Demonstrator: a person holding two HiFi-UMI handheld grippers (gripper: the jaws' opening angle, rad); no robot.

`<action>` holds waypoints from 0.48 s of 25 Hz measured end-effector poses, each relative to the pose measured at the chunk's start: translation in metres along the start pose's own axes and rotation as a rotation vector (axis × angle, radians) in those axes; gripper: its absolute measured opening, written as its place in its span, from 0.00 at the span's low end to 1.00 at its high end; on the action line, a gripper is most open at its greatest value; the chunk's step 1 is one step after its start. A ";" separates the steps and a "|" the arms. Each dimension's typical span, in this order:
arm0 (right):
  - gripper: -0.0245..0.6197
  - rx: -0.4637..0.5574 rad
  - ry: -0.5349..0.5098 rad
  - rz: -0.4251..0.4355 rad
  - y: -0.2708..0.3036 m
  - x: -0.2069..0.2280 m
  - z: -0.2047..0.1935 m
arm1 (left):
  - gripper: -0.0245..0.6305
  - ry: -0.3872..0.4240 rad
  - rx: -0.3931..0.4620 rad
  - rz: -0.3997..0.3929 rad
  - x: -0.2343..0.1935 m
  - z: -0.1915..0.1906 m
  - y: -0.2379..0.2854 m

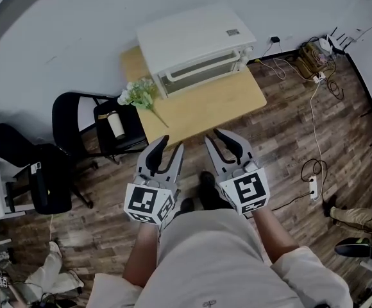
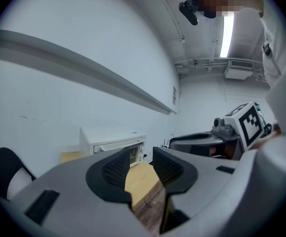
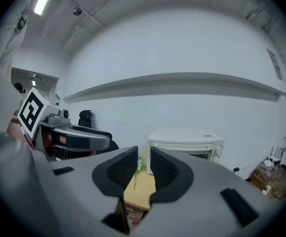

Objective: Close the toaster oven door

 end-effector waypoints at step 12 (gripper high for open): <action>0.14 -0.003 0.010 -0.138 -0.056 -0.074 -0.001 | 0.23 0.014 0.005 -0.125 0.006 -0.011 -0.067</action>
Point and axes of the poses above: the fingertips, and each gripper's own axes: y forward along the fingers, x to its right, z out of its top, the point moved 9 cm from there along -y, backward along the fingers, and after that the axes turned 1 degree about -z, right-handed, at the moved point
